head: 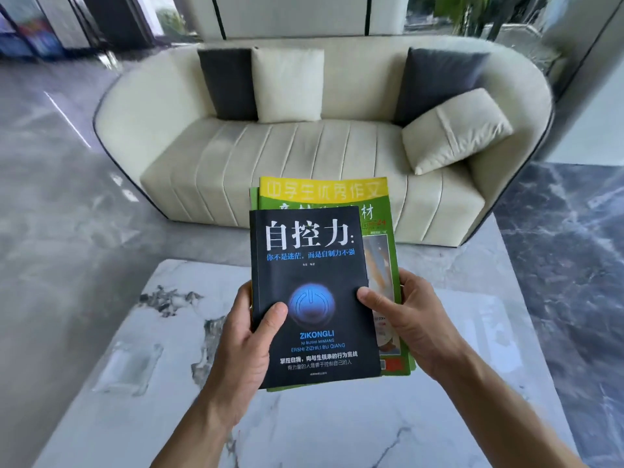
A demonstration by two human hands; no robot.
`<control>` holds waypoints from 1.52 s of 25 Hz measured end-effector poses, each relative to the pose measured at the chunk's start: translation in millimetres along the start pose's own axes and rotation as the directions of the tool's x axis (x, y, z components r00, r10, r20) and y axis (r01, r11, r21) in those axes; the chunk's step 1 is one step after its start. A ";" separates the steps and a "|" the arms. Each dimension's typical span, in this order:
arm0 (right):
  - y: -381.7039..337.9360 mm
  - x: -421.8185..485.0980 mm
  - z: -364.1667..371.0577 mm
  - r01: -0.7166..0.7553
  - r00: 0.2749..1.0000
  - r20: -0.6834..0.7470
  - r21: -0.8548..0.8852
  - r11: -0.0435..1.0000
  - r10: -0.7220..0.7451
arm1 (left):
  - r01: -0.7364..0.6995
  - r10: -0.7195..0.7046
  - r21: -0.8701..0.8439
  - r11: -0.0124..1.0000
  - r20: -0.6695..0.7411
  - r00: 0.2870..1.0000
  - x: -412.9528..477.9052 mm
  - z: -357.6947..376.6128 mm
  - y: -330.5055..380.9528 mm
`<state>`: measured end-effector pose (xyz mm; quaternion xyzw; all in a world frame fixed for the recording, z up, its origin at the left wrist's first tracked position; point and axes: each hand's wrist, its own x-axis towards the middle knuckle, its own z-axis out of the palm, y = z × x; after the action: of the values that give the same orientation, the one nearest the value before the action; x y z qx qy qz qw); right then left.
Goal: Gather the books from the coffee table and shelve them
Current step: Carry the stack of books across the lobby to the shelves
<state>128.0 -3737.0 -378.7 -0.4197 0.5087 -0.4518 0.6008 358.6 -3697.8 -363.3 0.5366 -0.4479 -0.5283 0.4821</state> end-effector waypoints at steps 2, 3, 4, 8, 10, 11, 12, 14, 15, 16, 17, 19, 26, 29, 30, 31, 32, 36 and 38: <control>-58.5 -18.2 18.8 0.081 0.995 0.065 -0.004 0.997 -0.081 | -0.098 0.104 0.077 0.992 -0.084 0.991 -21.8 -6.0 55.2; -87.5 -29.5 28.9 0.114 0.989 0.092 -0.005 0.993 -0.113 | -0.135 0.153 0.121 0.983 -0.151 0.977 -33.8 -9.2 81.3; -115.0 -39.8 38.8 0.150 0.981 0.123 -0.012 0.989 -0.148 | -0.171 0.203 0.154 0.973 -0.226 0.953 -46.5 -11.6 107.1; -200.5 -79.5 89.6 0.278 0.934 0.248 -0.047 0.960 -0.258 | -0.242 0.313 0.220 0.945 -0.390 0.866 -98.9 -34.1 190.2; -228.7 -98.8 117.8 0.332 0.896 0.325 -0.043 0.942 -0.301 | -0.272 0.372 0.276 0.922 -0.437 0.819 -127.1 -54.0 217.8; -240.4 -108.2 134.5 0.360 0.870 0.373 -0.037 0.932 -0.321 | -0.289 0.405 0.302 0.909 -0.467 0.786 -143.2 -67.5 229.5; -248.9 -118.3 151.3 0.374 0.848 0.416 -0.032 0.927 -0.328 | -0.289 0.418 0.316 0.904 -0.504 0.756 -159.7 -80.8 238.7; -259.3 -139.2 192.2 0.381 0.811 0.483 -0.007 0.925 -0.330 | -0.290 0.435 0.330 0.898 -0.577 0.691 -195.5 -110.4 253.8; -260.1 -148.1 215.4 0.374 0.795 0.513 0.003 0.927 -0.323 | -0.291 0.438 0.331 0.898 -0.608 0.662 -214.0 -127.1 259.3; -258.3 -157.2 241.0 0.365 0.779 0.544 0.011 0.931 -0.312 | -0.281 0.439 0.339 0.898 -0.633 0.638 -233.3 -145.2 263.4; -256.8 -165.3 261.9 0.350 0.766 0.569 0.022 0.936 -0.300 | -0.273 0.439 0.345 0.898 -0.649 0.622 -247.3 -158.9 267.0; -250.7 -181.9 312.1 0.308 0.726 0.636 0.039 0.951 -0.261 | -0.258 0.424 0.337 0.905 -0.696 0.579 -277.0 -196.9 269.5; -211.0 -224.1 492.6 0.317 0.599 0.777 -0.011 0.948 -0.192 | -0.179 0.392 0.349 0.920 -0.793 0.466 -353.4 -359.3 246.1; -193.9 -232.4 571.2 0.300 0.594 0.783 -0.005 0.954 -0.183 | -0.180 0.410 0.369 0.912 -0.794 0.449 -370.8 -435.8 241.2; -190.9 -234.2 596.4 0.295 0.588 0.789 -0.003 0.956 -0.179 | -0.168 0.408 0.374 0.912 -0.799 0.442 -373.1 -459.8 242.5; -188.0 -235.7 621.2 0.294 0.585 0.791 -0.002 0.956 -0.178 | -0.152 0.405 0.378 0.913 -0.804 0.435 -374.8 -484.3 243.2; -185.4 -235.3 646.1 0.298 0.590 0.787 -0.004 0.955 -0.181 | -0.142 0.404 0.381 0.914 -0.808 0.430 -375.3 -508.6 244.9; -179.4 -216.6 735.6 0.286 0.601 0.777 0.008 0.958 -0.186 | -0.133 0.403 0.384 0.914 -0.815 0.417 -360.0 -597.4 251.4; -175.1 -195.1 785.7 0.287 0.603 0.774 0.017 0.958 -0.194 | -0.137 0.401 0.380 0.915 -0.813 0.422 -339.9 -648.5 255.0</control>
<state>871.4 -3554.6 -62.3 -0.6681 0.1675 -0.2785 0.6693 999.9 -3366.9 -79.7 0.7077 -0.2807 -0.0299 0.6477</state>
